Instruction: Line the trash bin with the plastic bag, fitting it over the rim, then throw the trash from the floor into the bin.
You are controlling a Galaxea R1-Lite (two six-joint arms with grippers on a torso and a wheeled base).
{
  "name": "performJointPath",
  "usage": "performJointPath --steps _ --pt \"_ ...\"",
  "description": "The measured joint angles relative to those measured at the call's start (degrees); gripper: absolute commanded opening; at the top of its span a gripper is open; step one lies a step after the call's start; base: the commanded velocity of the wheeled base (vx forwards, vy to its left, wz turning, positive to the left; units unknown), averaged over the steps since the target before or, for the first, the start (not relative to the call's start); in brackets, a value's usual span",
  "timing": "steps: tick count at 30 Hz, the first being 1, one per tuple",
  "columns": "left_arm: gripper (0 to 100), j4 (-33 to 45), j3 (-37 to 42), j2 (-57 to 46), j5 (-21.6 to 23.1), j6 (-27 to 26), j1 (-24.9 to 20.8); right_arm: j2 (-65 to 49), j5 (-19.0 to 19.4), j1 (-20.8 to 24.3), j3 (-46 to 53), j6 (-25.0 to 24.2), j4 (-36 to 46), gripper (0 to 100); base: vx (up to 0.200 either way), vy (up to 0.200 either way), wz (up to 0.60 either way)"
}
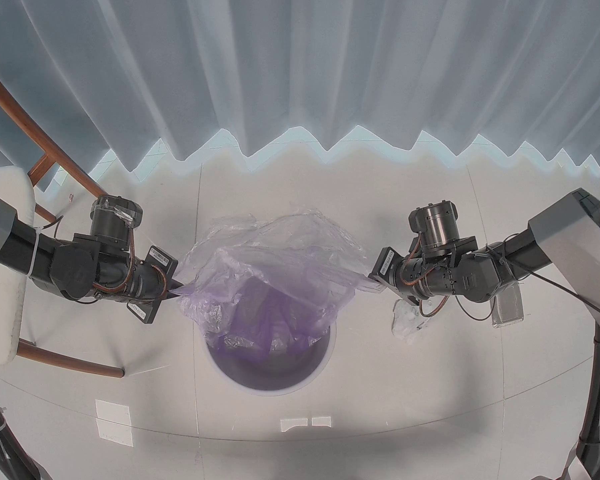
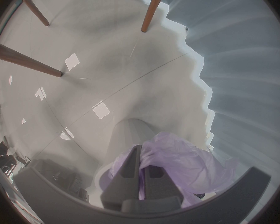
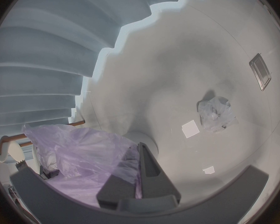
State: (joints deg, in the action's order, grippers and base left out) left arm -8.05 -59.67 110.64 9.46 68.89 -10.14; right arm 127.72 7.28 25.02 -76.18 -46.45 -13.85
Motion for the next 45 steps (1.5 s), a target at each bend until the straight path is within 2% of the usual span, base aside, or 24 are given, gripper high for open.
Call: performJointPath --steps 7,18,24,32,33,39,42,45 --pt "0 -0.2 0.1 2.1 0.1 0.0 0.6 2.4 1.5 -0.3 0.0 1.9 -0.1 0 0.0 0.0 0.0" --pt "0 -2.5 1.3 4.5 0.2 0.0 2.2 5.6 1.7 -0.3 0.0 2.3 -0.9 0 0.0 0.0 0.0" --pt "0 -7.6 1.7 6.4 0.1 0.0 2.2 7.8 1.7 -0.4 -1.3 2.2 -4.5 0 0.0 0.0 0.0" --pt "0 -8.4 2.7 4.9 0.0 0.4 1.3 6.3 1.7 -0.2 -3.6 -0.4 -4.6 0 0.0 0.0 0.0" --pt "0 -8.4 3.2 4.2 0.0 0.3 1.0 5.6 1.7 -0.2 -3.4 -0.9 -4.6 100 0.0 0.0 0.0" --pt "0 -8.3 7.3 -2.7 -0.5 0.1 -1.4 -1.3 1.7 0.3 0.9 -4.7 -4.5 100 0.0 0.0 0.0" --pt "0 -8.3 9.6 -6.3 -0.6 0.0 -2.8 -5.8 1.9 1.2 3.2 -9.1 -3.7 100 0.0 0.0 0.0" --pt "0 -8.3 12.2 -10.2 -0.8 -0.1 -4.2 -10.3 1.9 3.3 4.7 -13.9 0.4 100 0.0 0.0 0.0"
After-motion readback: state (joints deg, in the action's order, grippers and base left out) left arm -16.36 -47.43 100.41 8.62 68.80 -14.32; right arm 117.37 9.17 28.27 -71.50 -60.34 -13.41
